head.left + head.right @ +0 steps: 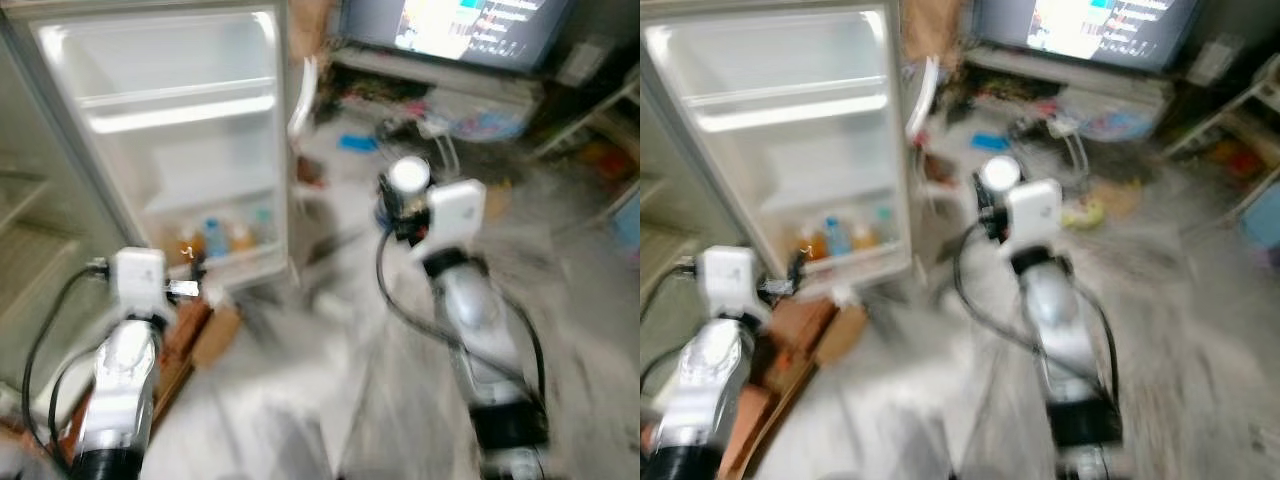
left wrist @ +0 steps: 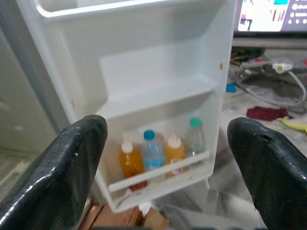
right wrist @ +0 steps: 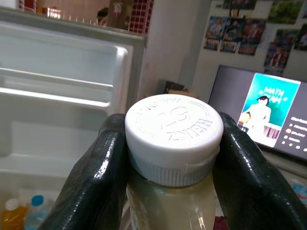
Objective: Restocking fridge
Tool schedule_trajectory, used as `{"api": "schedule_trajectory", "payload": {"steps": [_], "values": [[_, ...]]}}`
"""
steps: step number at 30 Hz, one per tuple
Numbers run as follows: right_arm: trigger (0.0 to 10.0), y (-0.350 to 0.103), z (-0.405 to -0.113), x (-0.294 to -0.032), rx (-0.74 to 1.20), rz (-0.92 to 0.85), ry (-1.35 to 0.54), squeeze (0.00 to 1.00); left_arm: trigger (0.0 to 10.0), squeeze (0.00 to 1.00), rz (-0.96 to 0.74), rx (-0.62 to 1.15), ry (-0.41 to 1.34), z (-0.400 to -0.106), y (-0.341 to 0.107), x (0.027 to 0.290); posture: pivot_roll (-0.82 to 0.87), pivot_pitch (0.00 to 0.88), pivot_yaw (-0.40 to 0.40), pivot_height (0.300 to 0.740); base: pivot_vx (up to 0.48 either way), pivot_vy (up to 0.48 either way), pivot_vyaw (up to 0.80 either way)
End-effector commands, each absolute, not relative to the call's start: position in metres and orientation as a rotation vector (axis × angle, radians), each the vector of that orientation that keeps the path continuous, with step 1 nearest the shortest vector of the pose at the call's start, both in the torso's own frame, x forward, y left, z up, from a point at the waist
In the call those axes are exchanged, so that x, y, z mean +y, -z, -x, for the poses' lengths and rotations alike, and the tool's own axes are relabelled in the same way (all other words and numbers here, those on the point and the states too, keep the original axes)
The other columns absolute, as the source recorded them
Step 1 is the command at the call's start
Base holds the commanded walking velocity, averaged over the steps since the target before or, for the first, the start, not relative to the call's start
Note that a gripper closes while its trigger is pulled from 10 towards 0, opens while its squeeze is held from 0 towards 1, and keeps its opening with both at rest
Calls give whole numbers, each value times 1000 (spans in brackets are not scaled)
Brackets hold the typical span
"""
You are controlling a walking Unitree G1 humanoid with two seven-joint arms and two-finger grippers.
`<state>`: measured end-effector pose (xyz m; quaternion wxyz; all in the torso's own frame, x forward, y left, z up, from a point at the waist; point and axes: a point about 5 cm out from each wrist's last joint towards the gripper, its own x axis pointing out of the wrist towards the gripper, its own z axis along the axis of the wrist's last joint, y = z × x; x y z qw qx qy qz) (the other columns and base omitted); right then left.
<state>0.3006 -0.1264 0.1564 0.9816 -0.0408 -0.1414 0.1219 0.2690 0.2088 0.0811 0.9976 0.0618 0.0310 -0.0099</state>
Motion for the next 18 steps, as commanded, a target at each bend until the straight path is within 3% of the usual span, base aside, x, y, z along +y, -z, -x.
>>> {"api": "schedule_trajectory", "payload": {"steps": [1, 4, 12, 18], "values": [[10000, -176, -303, -117, -374, 83, -278, 0, 10000, 0, -134, 46, 2, -272, -88, 216, 40, 0, -67, 740, 480, 0, 0], [10000, -180, -303, -113, -391, 104, -320, 0, 10000, 0, -120, 45, -4, -274, -89, 217, 41, 1, -67, 740, 435, 0, 267], [10000, -183, -306, -110, -409, 114, -337, 0, 10000, 0, -129, 53, -5, -273, -88, 217, 40, 3, -64, 740, 382, 288, 800], [10000, -184, -306, -108, -414, 102, -336, 0, 10000, 0, -121, 49, -3, -276, -90, 215, 40, 8, -58, 740, 371, 303, 219]]}}
